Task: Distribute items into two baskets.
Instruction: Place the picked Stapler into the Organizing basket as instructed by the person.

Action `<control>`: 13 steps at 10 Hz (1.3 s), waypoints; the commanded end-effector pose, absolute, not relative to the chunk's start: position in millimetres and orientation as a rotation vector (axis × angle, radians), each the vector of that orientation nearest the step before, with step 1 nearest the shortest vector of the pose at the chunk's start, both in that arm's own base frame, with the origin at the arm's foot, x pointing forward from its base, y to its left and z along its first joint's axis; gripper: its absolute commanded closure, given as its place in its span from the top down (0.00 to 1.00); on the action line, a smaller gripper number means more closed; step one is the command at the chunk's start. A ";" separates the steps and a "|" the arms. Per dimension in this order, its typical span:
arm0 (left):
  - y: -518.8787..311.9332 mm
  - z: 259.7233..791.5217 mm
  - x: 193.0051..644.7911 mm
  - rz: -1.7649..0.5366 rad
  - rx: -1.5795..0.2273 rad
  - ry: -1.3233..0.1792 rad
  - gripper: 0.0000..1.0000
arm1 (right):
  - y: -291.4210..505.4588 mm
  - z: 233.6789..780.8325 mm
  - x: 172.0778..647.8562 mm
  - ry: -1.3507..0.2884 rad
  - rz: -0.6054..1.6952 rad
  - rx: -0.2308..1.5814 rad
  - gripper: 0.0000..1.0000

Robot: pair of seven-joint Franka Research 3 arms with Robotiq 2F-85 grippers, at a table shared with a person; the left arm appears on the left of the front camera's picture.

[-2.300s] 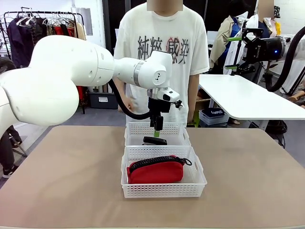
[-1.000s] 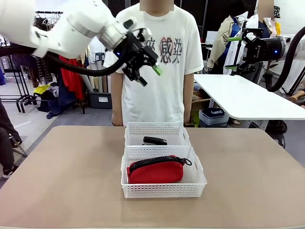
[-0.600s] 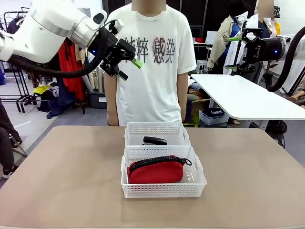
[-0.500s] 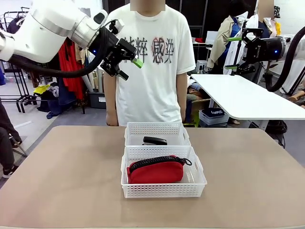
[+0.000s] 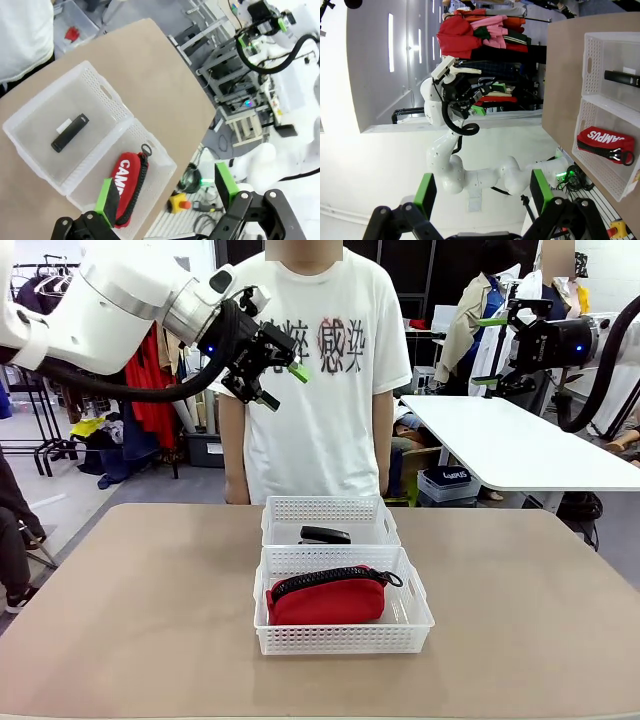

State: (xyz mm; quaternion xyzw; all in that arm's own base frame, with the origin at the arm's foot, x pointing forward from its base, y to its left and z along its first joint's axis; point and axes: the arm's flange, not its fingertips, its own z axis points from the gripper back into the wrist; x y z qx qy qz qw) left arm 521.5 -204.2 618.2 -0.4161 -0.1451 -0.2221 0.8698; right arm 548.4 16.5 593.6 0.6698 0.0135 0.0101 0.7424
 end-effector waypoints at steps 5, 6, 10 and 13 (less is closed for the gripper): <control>-88.5 652.1 527.7 0.079 -1.360 -0.182 1.00 | 17.4 596.5 547.9 0.022 0.021 1.467 1.00; -73.1 649.2 522.9 0.079 -1.401 -0.145 1.00 | 17.4 596.5 547.9 0.022 0.021 1.467 1.00; -34.1 633.6 514.0 0.014 -1.443 -0.133 1.00 | 17.4 596.5 547.9 0.022 0.021 1.467 1.00; -30.8 622.4 518.2 0.003 -1.476 -0.138 1.00 | 17.4 596.5 547.9 0.022 0.021 1.467 1.00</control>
